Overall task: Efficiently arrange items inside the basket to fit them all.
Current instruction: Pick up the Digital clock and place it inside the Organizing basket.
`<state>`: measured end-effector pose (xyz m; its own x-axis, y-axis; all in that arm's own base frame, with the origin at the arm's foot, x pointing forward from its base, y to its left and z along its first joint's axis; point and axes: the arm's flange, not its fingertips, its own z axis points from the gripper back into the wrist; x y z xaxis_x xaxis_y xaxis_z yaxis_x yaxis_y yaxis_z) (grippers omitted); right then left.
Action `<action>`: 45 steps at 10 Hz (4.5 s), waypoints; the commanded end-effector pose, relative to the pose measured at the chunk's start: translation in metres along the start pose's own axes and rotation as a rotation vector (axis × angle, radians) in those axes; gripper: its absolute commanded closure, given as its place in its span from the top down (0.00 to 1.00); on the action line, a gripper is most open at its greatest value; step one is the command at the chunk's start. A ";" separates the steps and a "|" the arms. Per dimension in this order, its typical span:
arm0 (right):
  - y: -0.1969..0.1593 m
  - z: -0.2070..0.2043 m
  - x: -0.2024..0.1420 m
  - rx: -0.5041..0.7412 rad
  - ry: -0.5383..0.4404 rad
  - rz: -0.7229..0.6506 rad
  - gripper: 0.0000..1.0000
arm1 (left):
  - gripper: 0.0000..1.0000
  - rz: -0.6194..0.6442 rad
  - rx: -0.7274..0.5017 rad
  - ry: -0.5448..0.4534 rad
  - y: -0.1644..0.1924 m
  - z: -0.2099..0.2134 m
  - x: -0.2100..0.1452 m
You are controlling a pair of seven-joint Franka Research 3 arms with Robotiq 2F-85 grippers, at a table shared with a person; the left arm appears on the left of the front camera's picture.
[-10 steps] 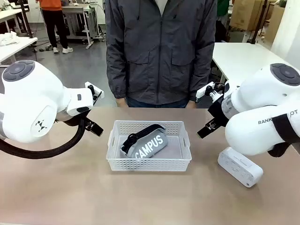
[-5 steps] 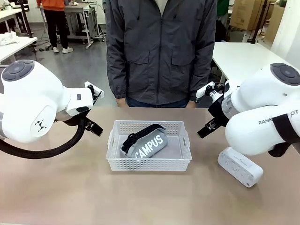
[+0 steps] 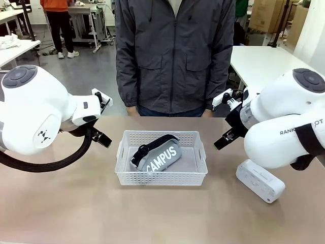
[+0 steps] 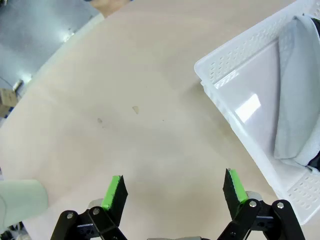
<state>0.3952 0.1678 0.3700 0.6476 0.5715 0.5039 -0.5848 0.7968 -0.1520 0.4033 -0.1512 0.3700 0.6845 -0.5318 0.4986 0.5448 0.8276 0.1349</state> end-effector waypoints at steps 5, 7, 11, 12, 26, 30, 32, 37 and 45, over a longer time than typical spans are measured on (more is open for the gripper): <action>0.000 0.000 0.000 0.000 -0.001 -0.001 1.00 | 1.00 -0.001 0.000 0.000 0.000 0.000 0.000; 0.000 0.000 0.000 0.000 -0.001 -0.001 1.00 | 1.00 -0.001 0.000 0.000 0.000 0.000 0.000; -0.003 0.009 -0.001 0.080 0.012 -0.059 1.00 | 1.00 -0.019 -0.101 -0.019 0.002 0.012 -0.003; -0.007 0.021 -0.001 0.124 -0.003 -0.120 1.00 | 1.00 -0.011 -0.161 -0.014 0.006 0.025 -0.008; -0.164 0.153 -0.287 0.741 -0.655 -1.329 1.00 | 1.00 1.095 -0.862 -0.855 0.137 0.138 -0.225; -0.140 0.150 -0.339 0.471 -0.723 -1.470 1.00 | 1.00 1.246 -0.716 -0.772 0.143 0.138 -0.232; -0.275 0.173 -0.352 0.617 -0.678 -1.459 1.00 | 1.00 1.152 -0.807 -0.835 0.256 0.133 -0.220; -0.275 0.173 -0.352 0.617 -0.678 -1.459 1.00 | 1.00 1.152 -0.807 -0.835 0.256 0.133 -0.220; -0.275 0.173 -0.352 0.617 -0.678 -1.459 1.00 | 1.00 1.152 -0.807 -0.835 0.256 0.133 -0.220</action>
<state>0.2448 -0.2858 0.3763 0.5689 -0.7982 0.1980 0.0656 0.2841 0.9565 0.3287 0.2009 0.4080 0.6023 0.7243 0.3357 0.2208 0.2529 -0.9419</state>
